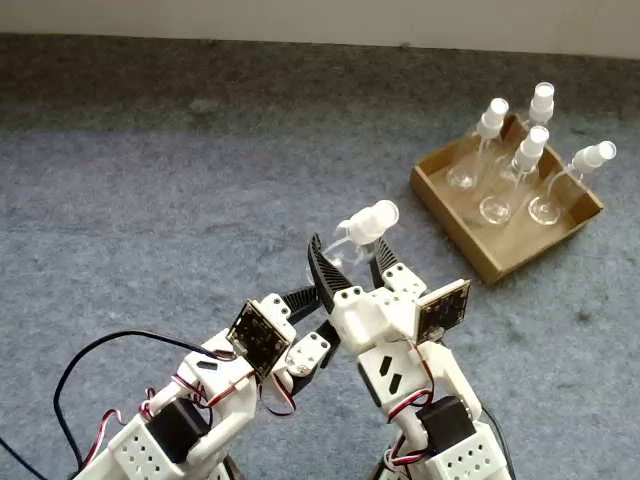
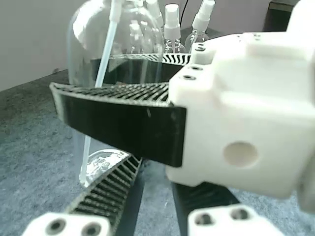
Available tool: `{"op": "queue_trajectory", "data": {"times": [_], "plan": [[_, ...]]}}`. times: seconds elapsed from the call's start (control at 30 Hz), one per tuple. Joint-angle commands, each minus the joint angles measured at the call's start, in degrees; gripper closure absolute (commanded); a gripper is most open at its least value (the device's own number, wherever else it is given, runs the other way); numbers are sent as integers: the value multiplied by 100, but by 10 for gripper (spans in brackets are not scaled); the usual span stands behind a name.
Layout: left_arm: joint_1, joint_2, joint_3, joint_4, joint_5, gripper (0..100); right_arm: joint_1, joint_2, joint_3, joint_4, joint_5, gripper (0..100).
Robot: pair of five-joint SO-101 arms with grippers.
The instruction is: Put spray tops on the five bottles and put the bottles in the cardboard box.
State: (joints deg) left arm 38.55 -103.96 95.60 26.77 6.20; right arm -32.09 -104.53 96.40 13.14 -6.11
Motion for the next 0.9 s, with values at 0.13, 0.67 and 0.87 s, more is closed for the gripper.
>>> {"op": "queue_trajectory", "data": {"times": [0.13,0.67,0.87], "plan": [[-409,-48,154,-554,-9,995,-92,-84,813,48,53,967],[-418,-48,154,-527,-26,995,-48,-84,822,48,70,967],[-418,-57,154,-149,-44,995,48,-84,813,48,79,967]]}}
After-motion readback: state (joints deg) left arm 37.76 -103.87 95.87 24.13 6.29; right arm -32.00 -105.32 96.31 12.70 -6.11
